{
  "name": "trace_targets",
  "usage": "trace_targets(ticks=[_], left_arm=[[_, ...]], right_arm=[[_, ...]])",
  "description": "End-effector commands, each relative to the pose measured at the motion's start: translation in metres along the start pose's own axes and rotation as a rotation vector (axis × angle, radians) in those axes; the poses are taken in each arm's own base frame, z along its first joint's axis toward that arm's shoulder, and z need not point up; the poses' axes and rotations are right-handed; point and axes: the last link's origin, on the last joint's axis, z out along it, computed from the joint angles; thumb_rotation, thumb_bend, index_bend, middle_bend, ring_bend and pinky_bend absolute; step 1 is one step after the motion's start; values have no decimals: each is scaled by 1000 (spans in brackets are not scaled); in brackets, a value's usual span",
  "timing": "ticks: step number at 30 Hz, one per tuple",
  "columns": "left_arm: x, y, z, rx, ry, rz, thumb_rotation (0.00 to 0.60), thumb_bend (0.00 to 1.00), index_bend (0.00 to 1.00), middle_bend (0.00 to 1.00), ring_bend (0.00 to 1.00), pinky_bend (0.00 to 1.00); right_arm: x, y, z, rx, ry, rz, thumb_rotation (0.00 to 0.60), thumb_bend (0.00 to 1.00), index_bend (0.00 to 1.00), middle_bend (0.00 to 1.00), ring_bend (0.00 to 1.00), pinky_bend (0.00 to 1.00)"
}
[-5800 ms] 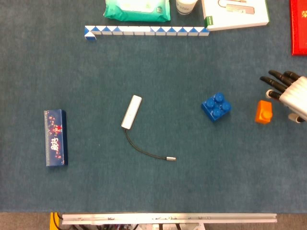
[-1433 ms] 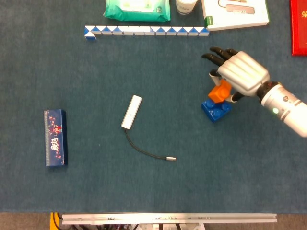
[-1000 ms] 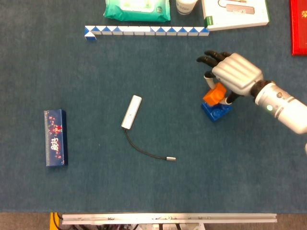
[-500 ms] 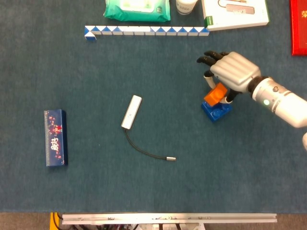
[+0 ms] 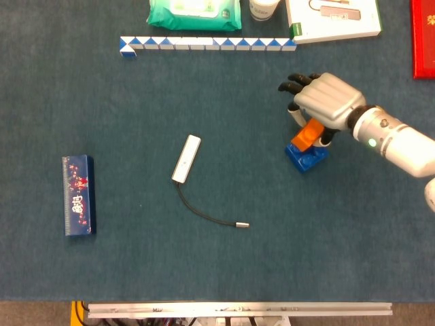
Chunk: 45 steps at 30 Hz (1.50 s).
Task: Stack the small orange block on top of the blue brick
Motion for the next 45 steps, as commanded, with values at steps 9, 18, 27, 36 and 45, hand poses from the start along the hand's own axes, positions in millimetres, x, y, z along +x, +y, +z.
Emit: trace_targets(ticks=[9,18,27,36,45], left_arm=[[0,-1,0,3,-1,-4,600,49,385,398,294,449],[1,-1,0,2,0,-5,600,49,385,398,294,450],[1,-1,-1,1,1,-5,600,49,385,398,294,449],[1,0,-1,0,-1,-4,600,49,385,398,295,449],[1,0,-1,-1,-3,-5,600,49,385,398,294,449]], right_arm=[[-4,-4,7,-20,-24,-22,600,133,695,138,10,207],[-4,-9,10,-14,-23,-22,600,133,695,138,11,207],[-6,-10,11,-12,-26,-26,600,133,695,138,11,207],[-9,-7,11,-23,-31,-33,600,133,695,138,11,207],[-13,-4,13,-34,-39,-40,600,134,695,138,11,207]])
